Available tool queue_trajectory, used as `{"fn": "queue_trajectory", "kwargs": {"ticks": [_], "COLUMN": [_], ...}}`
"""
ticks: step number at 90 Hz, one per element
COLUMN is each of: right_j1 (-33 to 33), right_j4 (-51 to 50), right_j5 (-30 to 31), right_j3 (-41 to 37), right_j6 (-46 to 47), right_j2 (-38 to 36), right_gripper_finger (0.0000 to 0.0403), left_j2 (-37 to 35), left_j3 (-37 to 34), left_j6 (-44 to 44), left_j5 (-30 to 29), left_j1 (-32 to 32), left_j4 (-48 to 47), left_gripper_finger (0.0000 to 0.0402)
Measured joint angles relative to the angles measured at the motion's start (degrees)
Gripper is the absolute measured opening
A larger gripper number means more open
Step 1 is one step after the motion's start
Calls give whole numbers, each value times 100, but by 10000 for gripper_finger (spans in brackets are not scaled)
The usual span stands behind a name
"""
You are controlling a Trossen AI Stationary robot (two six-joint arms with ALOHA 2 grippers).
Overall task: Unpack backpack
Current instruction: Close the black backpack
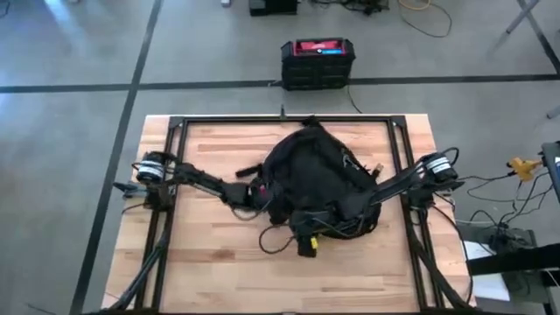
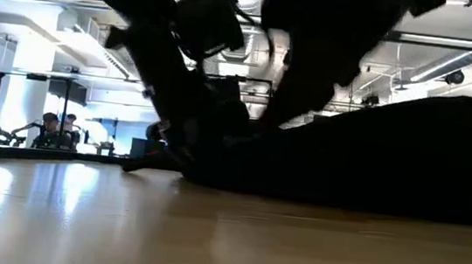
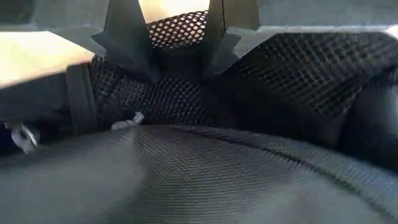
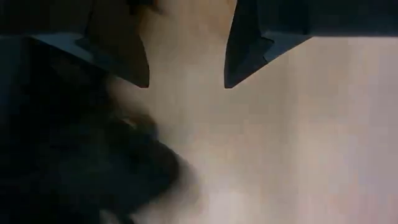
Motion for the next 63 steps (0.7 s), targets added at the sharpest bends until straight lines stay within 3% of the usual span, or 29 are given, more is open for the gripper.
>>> {"fn": "queue_trajectory", "kwargs": {"ticks": [15, 44, 63], "right_j1": [-96, -218, -353], "right_j4": [-674, 519, 745], "right_j5": [744, 607, 744], "right_j3": [-28, -43, -6], "right_j6": [410, -319, -524], "right_j2": [-2, 273, 787], "right_gripper_finger": [188, 201, 193], "left_j2": [-13, 15, 24], "left_j3": [-14, -43, -164], "left_j6": [-760, -1146, -1329], "left_j5": [-604, -1530, -1673], "left_j1": [-785, -1575, -1665], "left_j4": [-181, -73, -24], "left_gripper_finger": [118, 118, 118]}}
